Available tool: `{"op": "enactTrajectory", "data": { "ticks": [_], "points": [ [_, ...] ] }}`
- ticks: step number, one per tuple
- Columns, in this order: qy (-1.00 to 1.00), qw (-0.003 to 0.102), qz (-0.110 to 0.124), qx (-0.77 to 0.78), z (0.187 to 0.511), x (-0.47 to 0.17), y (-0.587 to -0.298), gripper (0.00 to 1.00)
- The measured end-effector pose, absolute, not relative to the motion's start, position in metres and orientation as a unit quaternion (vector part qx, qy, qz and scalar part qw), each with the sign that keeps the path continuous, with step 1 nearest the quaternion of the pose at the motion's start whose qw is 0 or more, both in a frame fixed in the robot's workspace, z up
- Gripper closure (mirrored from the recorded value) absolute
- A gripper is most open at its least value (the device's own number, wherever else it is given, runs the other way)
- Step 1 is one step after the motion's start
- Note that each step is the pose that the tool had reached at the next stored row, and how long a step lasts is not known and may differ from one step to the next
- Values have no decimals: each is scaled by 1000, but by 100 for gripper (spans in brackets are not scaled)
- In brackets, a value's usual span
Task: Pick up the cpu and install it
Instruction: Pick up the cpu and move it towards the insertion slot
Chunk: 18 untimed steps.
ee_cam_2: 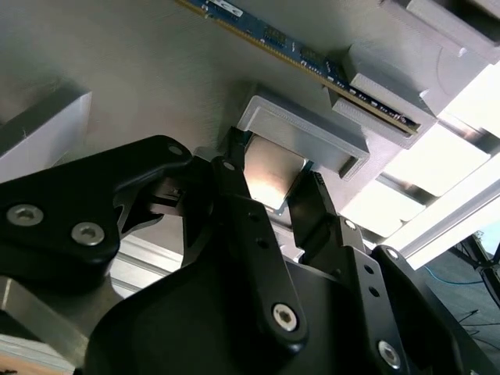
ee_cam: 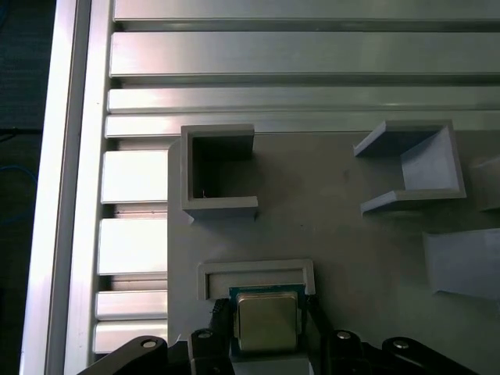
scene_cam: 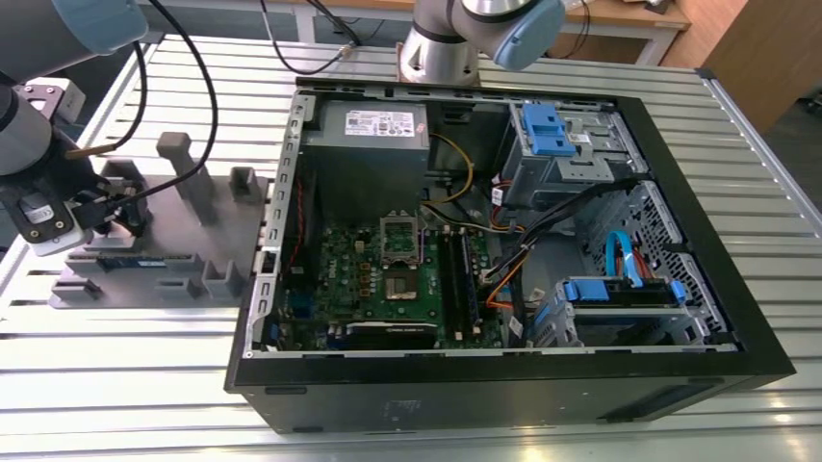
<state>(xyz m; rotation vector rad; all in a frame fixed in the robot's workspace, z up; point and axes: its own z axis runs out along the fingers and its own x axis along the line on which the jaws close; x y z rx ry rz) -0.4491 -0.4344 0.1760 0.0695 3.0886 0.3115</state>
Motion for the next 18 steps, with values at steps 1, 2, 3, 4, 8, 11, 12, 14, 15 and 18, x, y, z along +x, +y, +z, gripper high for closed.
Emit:
{"op": "enactTrajectory", "data": {
  "ticks": [1,2,3,4,8,11,12,14,15,18],
  "points": [
    [995,18,100,22,176,-449,-434,53],
    [995,18,100,22,176,-449,-434,53],
    [995,18,100,22,176,-449,-434,53],
    [995,18,100,22,176,-449,-434,53],
    [995,18,100,22,176,-449,-434,53],
    [995,18,100,22,176,-449,-434,53],
    [995,19,100,22,177,-449,-434,53],
    [995,18,100,22,180,-449,-434,53],
    [995,18,100,22,181,-449,-434,53],
    [995,18,100,22,183,-449,-434,53]
  ]
}}
